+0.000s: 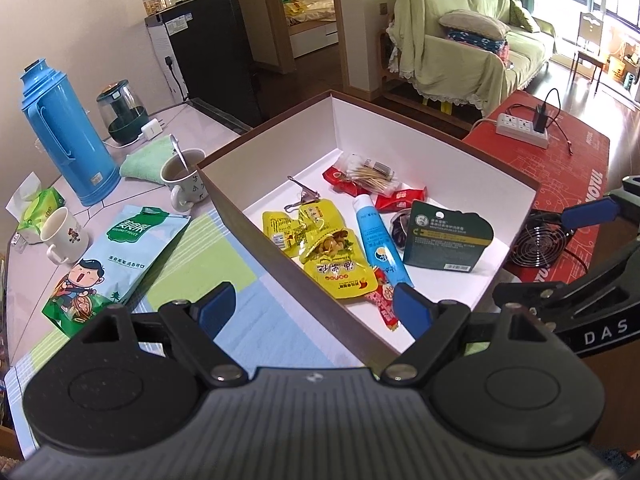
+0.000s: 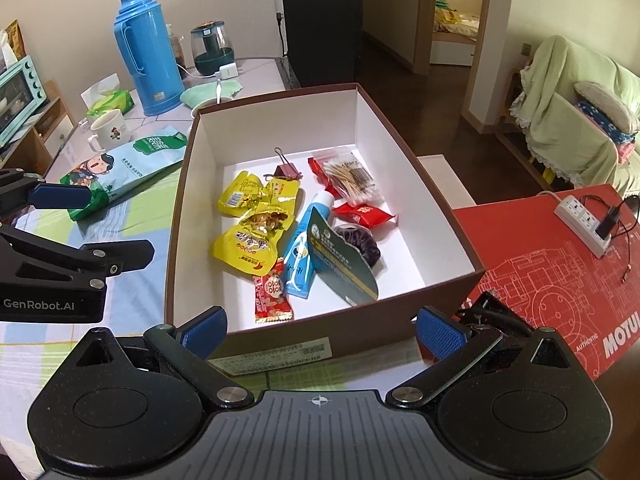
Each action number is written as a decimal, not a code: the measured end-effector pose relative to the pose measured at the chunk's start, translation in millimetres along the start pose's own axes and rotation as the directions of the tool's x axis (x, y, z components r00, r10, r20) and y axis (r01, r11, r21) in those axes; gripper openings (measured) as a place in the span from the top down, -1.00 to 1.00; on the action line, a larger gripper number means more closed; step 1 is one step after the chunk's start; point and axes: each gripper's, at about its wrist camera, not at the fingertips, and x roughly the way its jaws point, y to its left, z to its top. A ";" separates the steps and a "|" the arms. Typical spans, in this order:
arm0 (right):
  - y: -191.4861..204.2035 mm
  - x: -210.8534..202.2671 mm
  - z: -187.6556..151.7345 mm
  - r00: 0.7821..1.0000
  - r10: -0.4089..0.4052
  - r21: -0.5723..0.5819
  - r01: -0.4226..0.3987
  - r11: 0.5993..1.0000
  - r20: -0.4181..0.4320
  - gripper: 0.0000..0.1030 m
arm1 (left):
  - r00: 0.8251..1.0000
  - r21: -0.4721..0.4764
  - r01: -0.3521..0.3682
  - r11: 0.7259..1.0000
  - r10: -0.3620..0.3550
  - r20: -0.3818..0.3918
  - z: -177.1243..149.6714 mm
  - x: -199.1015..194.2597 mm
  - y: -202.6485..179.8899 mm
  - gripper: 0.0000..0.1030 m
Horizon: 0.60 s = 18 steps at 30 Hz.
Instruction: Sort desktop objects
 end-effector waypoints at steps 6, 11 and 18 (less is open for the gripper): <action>-8.0 6.1 9.5 1.000 0.019 -0.022 -0.019 1.000 -0.002 -1.00 | 0.999 -0.010 -0.032 0.999 0.032 -0.003 8.7 6.7 -3.7 -0.62; -13.9 11.2 16.9 0.999 0.033 -0.038 -0.033 0.999 -0.004 -1.00 | 0.999 -0.016 -0.054 0.998 0.054 -0.008 14.8 11.8 -6.4 -0.62; -19.3 17.0 21.9 0.999 0.050 -0.052 -0.051 0.997 -0.011 -1.00 | 0.997 -0.023 -0.069 0.997 0.068 -0.023 16.4 17.0 -10.4 -0.62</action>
